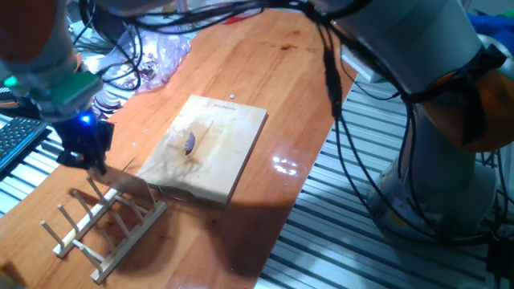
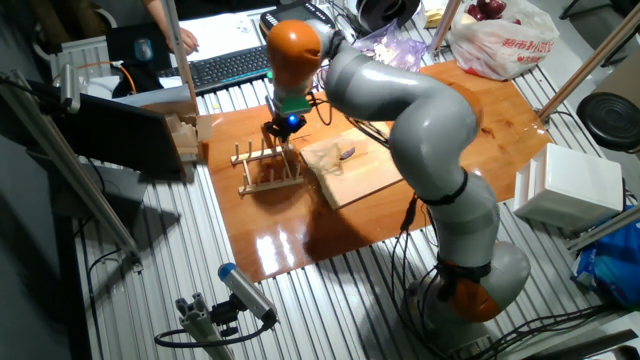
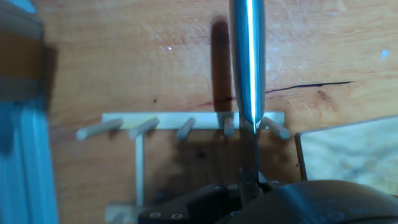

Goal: Chop the onions

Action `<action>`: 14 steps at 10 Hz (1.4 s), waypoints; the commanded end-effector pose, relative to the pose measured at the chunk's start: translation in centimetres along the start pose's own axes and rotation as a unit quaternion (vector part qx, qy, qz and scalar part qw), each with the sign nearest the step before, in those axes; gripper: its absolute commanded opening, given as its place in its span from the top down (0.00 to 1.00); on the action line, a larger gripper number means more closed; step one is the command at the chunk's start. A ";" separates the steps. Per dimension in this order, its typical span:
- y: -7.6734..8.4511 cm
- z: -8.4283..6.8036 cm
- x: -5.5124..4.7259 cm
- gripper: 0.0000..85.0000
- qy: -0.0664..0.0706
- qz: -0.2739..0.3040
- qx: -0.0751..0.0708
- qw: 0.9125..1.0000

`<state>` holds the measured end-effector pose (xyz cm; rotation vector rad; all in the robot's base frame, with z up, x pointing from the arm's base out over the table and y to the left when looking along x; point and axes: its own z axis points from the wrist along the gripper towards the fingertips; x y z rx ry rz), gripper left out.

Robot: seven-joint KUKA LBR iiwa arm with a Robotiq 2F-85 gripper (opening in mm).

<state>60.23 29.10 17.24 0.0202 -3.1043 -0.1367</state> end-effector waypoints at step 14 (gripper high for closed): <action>-8.3 -6.2 2.7 1.00 0.008 -0.045 0.001 0.999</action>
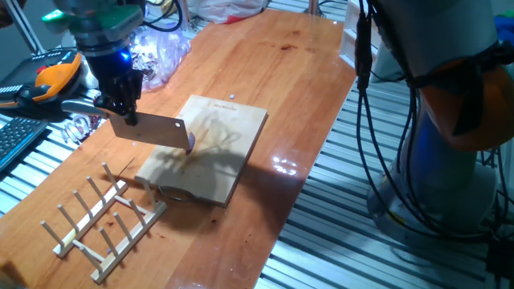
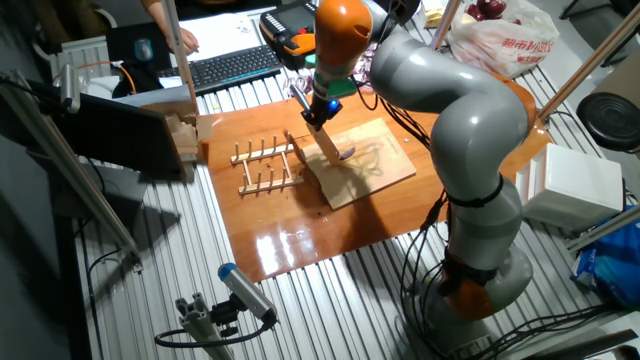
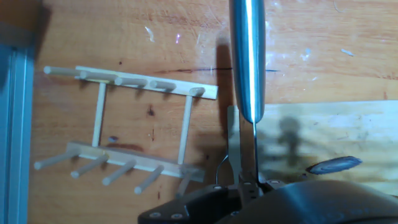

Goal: Chop the onions

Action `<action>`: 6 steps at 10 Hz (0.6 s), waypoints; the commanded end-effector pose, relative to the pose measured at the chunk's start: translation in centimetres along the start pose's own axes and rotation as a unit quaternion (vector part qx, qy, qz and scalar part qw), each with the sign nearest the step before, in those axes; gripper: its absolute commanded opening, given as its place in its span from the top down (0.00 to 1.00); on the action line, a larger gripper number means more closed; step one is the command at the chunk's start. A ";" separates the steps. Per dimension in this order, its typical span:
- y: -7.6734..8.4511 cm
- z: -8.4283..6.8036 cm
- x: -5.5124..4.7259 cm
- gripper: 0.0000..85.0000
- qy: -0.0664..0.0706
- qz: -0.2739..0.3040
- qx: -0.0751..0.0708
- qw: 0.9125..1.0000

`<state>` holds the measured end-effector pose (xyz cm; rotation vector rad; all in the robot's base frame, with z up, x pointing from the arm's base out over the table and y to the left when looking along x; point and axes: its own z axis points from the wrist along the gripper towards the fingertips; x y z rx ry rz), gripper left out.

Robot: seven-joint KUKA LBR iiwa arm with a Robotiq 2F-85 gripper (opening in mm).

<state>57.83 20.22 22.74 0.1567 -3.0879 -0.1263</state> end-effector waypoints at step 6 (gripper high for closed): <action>0.0 0.0 0.0 1.00 -0.002 -0.003 0.005 1.000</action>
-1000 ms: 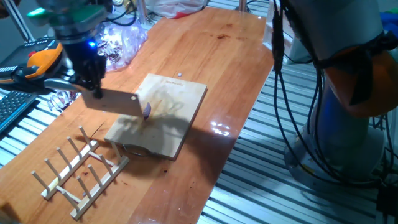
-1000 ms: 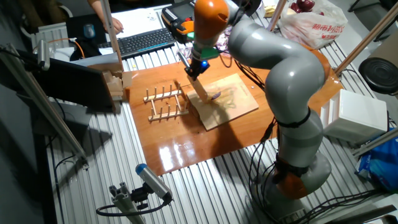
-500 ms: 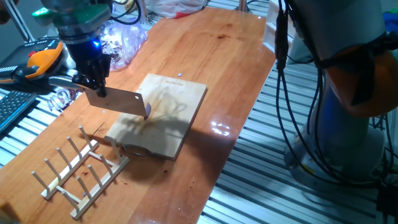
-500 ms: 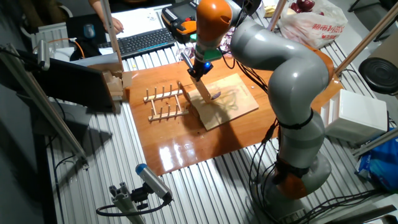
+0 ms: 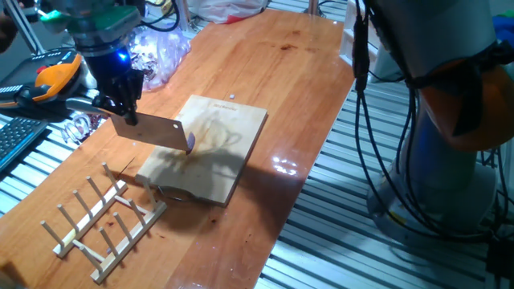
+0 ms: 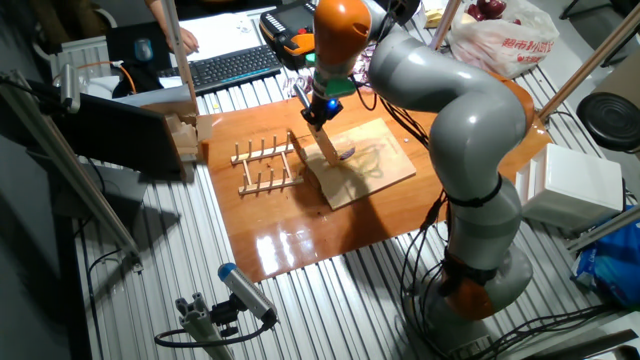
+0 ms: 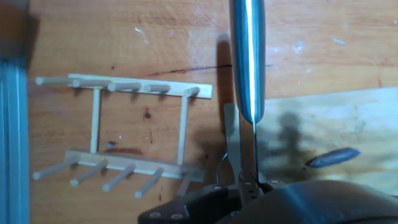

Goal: Chop the onions

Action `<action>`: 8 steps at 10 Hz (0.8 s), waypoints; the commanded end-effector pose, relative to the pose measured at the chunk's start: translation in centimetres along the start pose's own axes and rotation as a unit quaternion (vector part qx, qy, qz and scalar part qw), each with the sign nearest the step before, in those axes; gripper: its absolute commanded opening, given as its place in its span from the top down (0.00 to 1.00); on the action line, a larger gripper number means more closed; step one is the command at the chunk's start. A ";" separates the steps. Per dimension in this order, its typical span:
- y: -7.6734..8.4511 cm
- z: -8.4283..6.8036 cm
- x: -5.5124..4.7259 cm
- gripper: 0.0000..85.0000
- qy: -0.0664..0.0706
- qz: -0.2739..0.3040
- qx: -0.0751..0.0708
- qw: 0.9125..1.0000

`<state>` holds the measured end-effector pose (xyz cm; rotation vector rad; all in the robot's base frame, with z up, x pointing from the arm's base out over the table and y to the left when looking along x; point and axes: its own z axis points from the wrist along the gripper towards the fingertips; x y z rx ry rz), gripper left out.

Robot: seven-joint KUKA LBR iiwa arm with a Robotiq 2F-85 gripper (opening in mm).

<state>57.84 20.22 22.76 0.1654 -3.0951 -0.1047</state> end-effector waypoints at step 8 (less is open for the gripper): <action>-10.8 -4.3 2.6 1.00 0.007 -0.056 0.005 0.998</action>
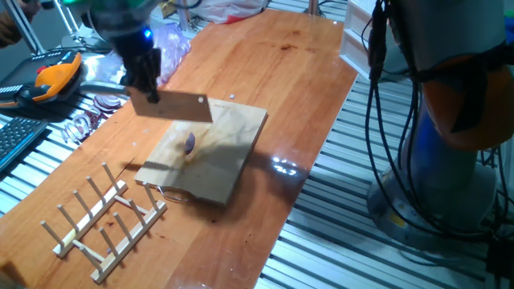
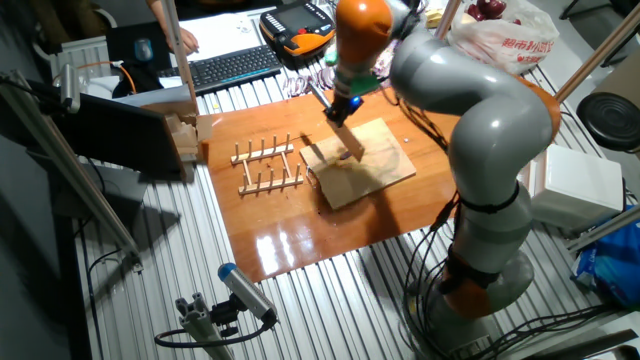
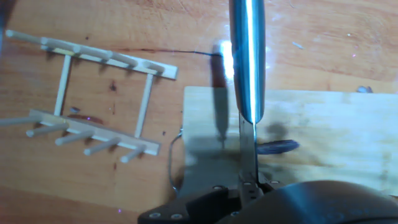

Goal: Chop the onions

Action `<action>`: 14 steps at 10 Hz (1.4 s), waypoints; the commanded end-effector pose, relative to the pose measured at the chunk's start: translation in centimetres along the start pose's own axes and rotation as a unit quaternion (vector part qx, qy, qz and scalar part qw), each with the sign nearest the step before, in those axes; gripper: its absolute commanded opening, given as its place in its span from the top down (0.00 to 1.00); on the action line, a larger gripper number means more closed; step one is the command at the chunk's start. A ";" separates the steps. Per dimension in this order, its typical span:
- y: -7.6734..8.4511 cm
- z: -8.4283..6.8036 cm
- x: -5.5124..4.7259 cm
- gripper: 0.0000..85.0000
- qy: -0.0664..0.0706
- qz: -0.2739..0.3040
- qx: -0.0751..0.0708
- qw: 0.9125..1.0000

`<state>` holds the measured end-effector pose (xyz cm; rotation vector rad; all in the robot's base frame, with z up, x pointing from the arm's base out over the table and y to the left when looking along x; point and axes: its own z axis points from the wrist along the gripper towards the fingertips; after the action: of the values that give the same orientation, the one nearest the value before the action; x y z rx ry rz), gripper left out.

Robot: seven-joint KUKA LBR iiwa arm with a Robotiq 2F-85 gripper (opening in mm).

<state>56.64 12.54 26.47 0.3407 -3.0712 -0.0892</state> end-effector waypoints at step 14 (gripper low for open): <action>-2.4 2.6 -1.5 1.00 -0.009 -0.007 0.058 0.998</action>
<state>58.49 10.67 24.02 0.3441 -3.0968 0.0135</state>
